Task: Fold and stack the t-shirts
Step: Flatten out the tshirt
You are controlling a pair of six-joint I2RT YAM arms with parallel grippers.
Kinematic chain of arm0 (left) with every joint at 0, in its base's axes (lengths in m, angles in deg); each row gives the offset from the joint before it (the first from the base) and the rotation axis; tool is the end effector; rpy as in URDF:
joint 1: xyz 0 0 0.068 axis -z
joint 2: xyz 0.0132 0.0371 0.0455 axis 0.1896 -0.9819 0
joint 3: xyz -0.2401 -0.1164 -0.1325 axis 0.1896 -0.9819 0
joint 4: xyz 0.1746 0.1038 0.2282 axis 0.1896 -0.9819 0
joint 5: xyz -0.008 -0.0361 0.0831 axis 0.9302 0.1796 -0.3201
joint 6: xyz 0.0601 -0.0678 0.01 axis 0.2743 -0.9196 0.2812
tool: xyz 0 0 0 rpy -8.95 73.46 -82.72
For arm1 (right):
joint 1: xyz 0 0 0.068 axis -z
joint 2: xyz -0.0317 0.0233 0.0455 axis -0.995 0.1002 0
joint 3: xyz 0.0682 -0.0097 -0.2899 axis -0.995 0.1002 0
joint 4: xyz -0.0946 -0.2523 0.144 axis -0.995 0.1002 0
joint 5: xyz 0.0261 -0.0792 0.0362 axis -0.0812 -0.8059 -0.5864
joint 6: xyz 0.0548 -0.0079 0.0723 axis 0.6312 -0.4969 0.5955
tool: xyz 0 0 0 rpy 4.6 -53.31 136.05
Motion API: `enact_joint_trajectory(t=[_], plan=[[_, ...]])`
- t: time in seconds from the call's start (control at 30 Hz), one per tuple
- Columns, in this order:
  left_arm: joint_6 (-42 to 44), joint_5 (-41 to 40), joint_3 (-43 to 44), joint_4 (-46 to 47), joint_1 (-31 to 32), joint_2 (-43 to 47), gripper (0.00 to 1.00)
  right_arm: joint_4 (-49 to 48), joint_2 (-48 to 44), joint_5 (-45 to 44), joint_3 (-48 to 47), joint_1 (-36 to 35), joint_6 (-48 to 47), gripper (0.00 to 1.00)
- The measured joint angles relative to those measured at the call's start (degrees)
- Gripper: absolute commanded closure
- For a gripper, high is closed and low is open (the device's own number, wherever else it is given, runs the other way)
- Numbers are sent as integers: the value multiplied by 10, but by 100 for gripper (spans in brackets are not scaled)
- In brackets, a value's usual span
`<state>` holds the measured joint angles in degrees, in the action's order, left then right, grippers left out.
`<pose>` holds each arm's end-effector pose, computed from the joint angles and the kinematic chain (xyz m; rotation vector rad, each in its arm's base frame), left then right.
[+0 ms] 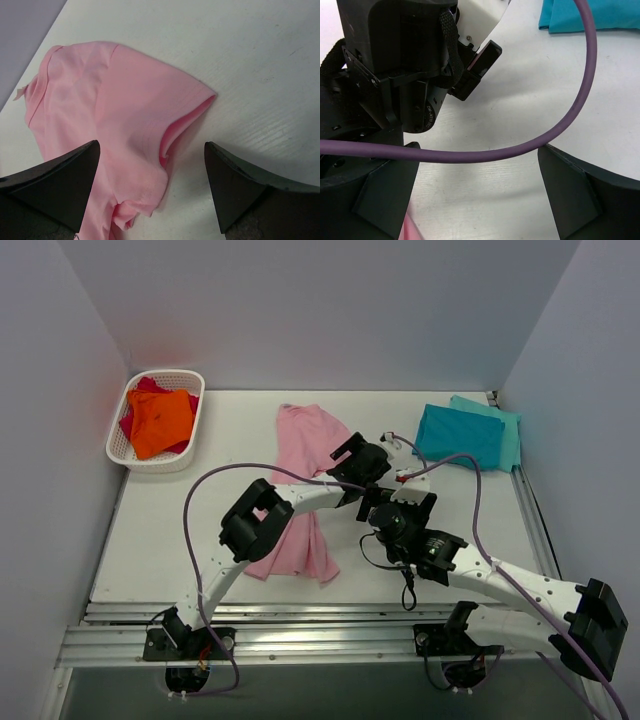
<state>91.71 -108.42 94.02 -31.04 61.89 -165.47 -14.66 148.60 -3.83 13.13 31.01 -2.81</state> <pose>0.4361 -0.4621 0.1252 0.8355 1.8362 0.3011 0.2181 0.1931 0.2604 0.2622 1.8148 0.3193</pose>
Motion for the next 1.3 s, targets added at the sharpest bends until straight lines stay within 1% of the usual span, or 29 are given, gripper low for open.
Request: enact_joint_trajectory(t=[0.2, 0.47, 0.53, 0.67, 0.77, 0.8, 0.87, 0.9, 0.93, 0.97, 1.1, 1.13, 1.27, 1.3], plan=[[-10, 13, 2, -14, -6, -6, 5, 0, 4, 3, 0, 0, 0, 0], [-17, 28, 40, -32, -16, -25, 6, -4, 5, 4, 0, 0, 0, 0], [-18, 32, 55, -42, -20, -32, 7, -4, 5, 4, 0, 0, 0, 0], [-19, 37, 81, -56, -26, -45, 13, -4, 5, 4, 0, 0, 0, 0], [-20, 37, 90, -60, -29, -52, 21, -4, 5, 4, 0, 0, 0, 0], [-21, 37, 91, -61, -30, -53, 27, -4, 5, 4, 0, 0, 0, 0], [-24, 37, 92, -61, -31, -53, 32, -4, 5, 4, 0, 0, 0, 0], [-26, 37, 92, -62, -31, -53, 43, -4, 6, 4, 0, 0, 0, 0], [-28, 37, 92, -63, -31, -53, 49, -4, 6, 4, 0, 0, 0, 0], [-30, 37, 93, -64, -31, -53, 53, -4, 7, 4, 0, 0, 0, 0], [-31, 37, 99, -69, -31, -54, 57, -4, 9, 4, 0, 0, 0, 0], [-31, 37, 101, -69, -31, -54, 62, -4, 9, 4, 0, 0, 0, 0], [-33, 36, 103, -69, -31, -54, 67, -4, 12, 4, 0, 0, 0, 0], [-33, 36, 103, -69, -31, -54, 70, -4, 14, 4, 0, 0, 0, 0]])
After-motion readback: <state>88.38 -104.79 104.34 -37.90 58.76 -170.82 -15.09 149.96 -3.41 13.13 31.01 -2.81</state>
